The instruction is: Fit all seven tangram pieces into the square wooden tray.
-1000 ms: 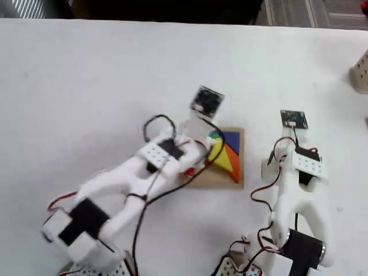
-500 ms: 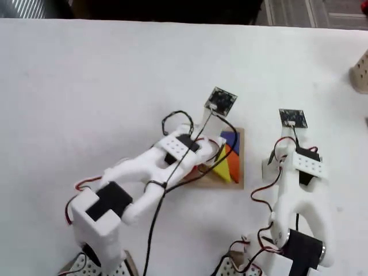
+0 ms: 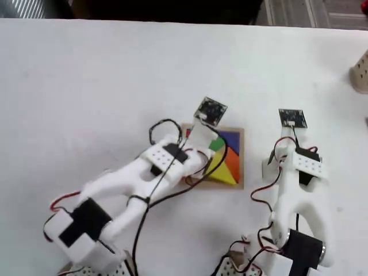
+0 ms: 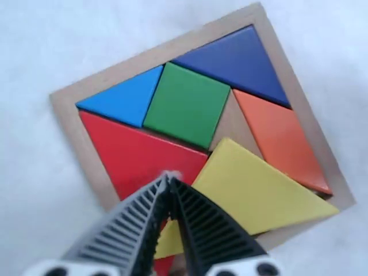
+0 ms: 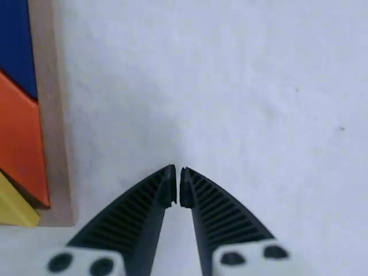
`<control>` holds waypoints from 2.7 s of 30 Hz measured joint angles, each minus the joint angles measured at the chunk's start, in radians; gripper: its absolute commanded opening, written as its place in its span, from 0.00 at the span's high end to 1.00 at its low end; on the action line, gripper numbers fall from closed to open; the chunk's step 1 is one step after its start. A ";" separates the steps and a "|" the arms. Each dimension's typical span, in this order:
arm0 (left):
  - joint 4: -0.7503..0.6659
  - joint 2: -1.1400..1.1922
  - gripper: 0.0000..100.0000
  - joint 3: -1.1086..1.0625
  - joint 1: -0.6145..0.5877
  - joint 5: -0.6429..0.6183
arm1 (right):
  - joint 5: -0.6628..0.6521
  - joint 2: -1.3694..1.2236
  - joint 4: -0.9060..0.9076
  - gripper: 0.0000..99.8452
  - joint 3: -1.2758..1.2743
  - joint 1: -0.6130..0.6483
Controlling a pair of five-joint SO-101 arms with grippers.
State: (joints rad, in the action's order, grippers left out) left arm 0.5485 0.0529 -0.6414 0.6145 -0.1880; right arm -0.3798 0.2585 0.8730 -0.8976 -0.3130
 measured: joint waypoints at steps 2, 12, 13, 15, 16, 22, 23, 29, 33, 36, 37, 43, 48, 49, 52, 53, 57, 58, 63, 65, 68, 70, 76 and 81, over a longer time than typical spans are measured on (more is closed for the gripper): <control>0.000 -0.041 0.98 -0.035 0.000 0.000 | 0.000 0.000 0.000 0.98 0.000 0.000; 0.000 -0.126 0.98 -0.104 0.017 0.000 | 0.000 0.000 0.000 0.98 0.000 0.000; 0.000 -0.126 0.98 -0.109 0.028 0.000 | 0.000 0.000 0.000 0.98 0.000 0.000; 0.000 -0.126 0.98 -0.120 0.055 0.000 | 0.000 0.000 0.000 0.98 0.000 0.000; 0.000 -0.126 0.98 -0.124 0.069 0.000 | 0.000 0.000 0.000 0.98 0.000 0.000; 0.000 -0.126 0.98 -0.137 0.124 0.000 | 0.000 0.000 0.000 0.98 0.000 0.000; 0.000 -0.126 0.98 -0.137 0.124 0.000 | 0.000 0.000 0.000 0.98 0.000 0.000; 0.000 -0.127 0.98 -0.138 0.126 0.000 | 0.000 0.000 0.000 0.98 0.000 0.000; 0.000 -0.138 0.98 -0.138 0.150 0.000 | 0.000 0.000 0.000 0.98 0.000 0.000; 0.000 -0.175 0.98 -0.144 0.173 0.000 | 0.000 0.000 0.000 0.98 0.000 0.000; 0.000 -0.199 0.98 -0.146 0.175 0.000 | 0.000 0.000 0.000 0.98 0.000 0.000; -0.049 -0.288 0.98 -0.233 0.229 0.054 | 0.000 0.000 0.000 0.98 0.000 0.000; -0.158 -0.233 0.98 -0.247 0.264 0.066 | 0.000 0.000 0.000 0.98 0.000 0.000; -0.173 -0.207 0.98 -0.241 0.265 0.066 | 0.000 0.000 0.000 0.98 0.000 0.000; -0.198 -0.129 0.98 -0.195 0.265 0.049 | 0.000 0.000 0.000 0.98 0.000 0.000; -0.203 -0.103 0.98 -0.172 0.265 0.035 | 0.000 0.000 0.000 0.98 0.000 0.000; -0.204 -0.008 0.98 -0.100 0.265 0.020 | 0.000 0.000 0.000 0.98 0.000 0.000; -0.207 0.006 0.98 -0.087 0.265 0.018 | 0.000 0.000 0.000 0.98 0.000 0.000; -0.209 0.015 0.98 -0.071 0.265 0.018 | 0.000 0.000 0.000 0.98 0.000 0.000; -0.209 0.015 0.98 -0.071 0.265 0.018 | 0.000 0.000 0.000 0.98 0.000 0.000; -0.195 0.015 0.98 -0.071 0.265 0.018 | 0.000 0.000 0.000 0.98 0.000 0.000; -0.163 0.017 0.98 -0.071 0.265 0.018 | 0.000 0.000 0.000 0.98 0.000 0.000; -0.117 0.020 0.98 -0.069 0.239 0.018 | 0.000 0.000 0.000 0.98 0.000 0.000; -0.104 0.003 0.98 -0.071 0.238 0.018 | 0.000 0.000 0.000 0.98 0.000 0.000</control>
State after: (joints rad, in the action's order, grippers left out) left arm 0.4442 0.0560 -0.7119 0.8523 -0.1695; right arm -0.3798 0.2585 0.8730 -0.8976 -0.3130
